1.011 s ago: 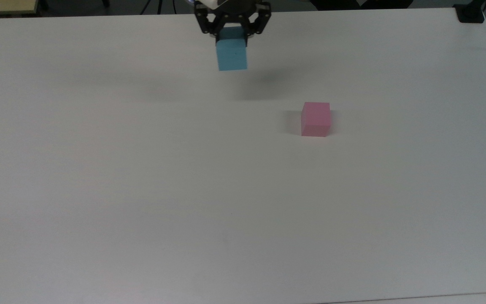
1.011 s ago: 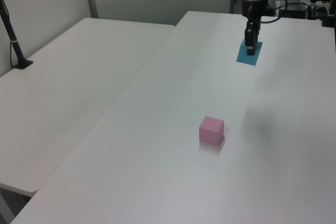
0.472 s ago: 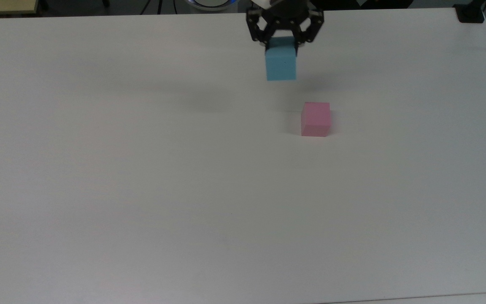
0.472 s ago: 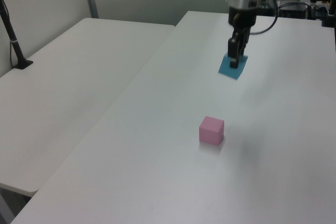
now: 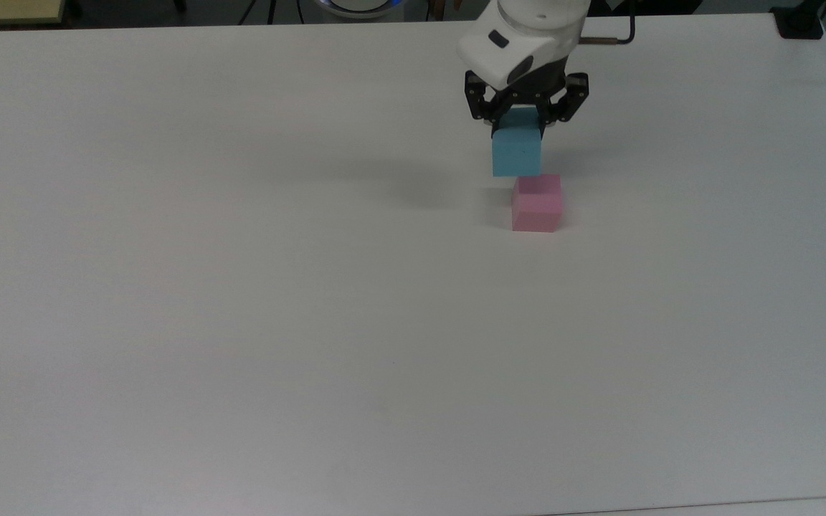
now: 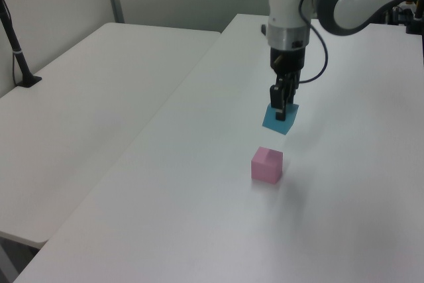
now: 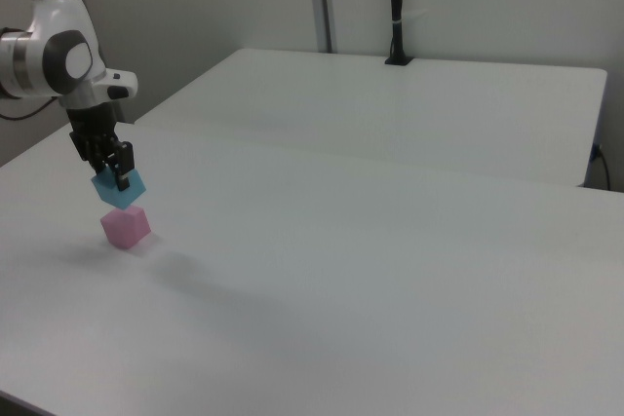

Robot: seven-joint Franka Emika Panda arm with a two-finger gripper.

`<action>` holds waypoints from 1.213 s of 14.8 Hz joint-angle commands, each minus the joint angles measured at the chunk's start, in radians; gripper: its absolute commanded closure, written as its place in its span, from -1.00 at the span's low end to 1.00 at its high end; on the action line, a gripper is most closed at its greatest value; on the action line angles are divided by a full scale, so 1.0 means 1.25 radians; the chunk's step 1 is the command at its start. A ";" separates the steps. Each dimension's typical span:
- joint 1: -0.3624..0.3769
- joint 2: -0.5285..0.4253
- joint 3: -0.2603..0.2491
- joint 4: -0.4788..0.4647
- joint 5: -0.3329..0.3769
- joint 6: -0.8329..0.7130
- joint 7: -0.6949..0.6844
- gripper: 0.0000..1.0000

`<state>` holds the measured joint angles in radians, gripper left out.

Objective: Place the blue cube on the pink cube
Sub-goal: 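Carry the held blue cube over the pink cube, then lower the blue cube onto the pink cube's top face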

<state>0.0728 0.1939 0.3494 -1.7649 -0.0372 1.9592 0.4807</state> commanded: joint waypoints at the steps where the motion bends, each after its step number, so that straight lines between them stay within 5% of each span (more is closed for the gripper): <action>1: 0.034 0.060 -0.002 0.045 -0.040 0.012 0.044 0.01; 12: 0.071 0.126 -0.002 0.080 -0.083 0.029 0.105 -0.03; 14: 0.074 0.131 -0.002 0.080 -0.090 0.029 0.106 -0.64; 18: 0.087 0.136 -0.002 0.080 -0.130 0.028 0.144 -0.90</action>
<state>0.1649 0.3525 0.3506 -1.6824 -0.1558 1.9872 0.6037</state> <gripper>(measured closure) 0.110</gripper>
